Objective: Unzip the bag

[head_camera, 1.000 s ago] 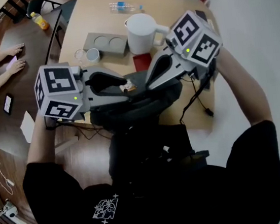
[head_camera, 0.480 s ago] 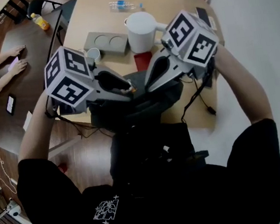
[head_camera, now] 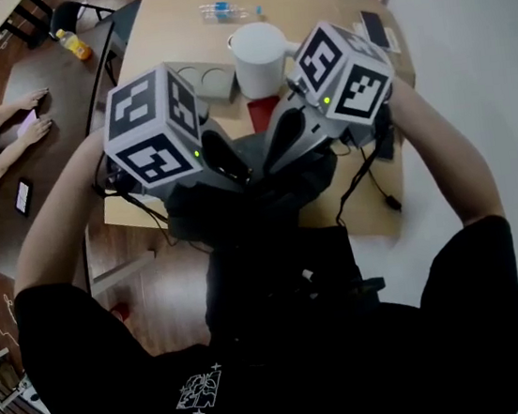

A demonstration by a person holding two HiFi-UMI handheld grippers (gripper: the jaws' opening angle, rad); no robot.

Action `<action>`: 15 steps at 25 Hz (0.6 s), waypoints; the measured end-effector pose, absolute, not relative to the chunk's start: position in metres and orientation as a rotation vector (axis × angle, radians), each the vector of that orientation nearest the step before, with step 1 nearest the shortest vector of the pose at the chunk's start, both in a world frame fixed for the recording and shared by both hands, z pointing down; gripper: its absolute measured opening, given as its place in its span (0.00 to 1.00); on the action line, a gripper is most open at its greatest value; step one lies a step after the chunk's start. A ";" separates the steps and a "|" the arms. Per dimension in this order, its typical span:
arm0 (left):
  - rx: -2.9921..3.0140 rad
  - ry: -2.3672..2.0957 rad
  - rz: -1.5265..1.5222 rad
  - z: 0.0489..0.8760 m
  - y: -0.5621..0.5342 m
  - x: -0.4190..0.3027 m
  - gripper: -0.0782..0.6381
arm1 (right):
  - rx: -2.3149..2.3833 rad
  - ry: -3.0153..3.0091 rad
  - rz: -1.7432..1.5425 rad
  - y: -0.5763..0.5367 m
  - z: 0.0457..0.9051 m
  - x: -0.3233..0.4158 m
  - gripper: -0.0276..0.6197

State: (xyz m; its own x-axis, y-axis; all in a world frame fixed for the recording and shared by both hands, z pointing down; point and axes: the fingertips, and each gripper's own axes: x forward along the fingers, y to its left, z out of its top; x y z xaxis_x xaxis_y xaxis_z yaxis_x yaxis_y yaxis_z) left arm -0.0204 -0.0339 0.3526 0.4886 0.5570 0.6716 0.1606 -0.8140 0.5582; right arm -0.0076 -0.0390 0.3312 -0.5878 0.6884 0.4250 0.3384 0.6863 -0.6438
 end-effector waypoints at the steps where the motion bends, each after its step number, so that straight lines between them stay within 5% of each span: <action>1: 2.313 0.603 1.274 0.352 -0.034 -0.021 0.27 | -0.784 -2.221 0.670 -0.039 0.331 -0.008 0.07; 15: 2.368 0.659 1.386 0.344 -0.039 -0.021 0.32 | -0.784 -2.225 0.684 -0.040 0.328 -0.008 0.07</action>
State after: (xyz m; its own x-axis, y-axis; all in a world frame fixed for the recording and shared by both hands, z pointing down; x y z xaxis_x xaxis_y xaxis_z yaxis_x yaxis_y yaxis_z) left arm -0.0206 -0.0392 0.3445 0.4232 0.5364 0.7302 0.2277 -0.8430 0.4873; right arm -0.0076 -0.0398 0.3281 -0.5933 0.6895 0.4155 0.3369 0.6815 -0.6497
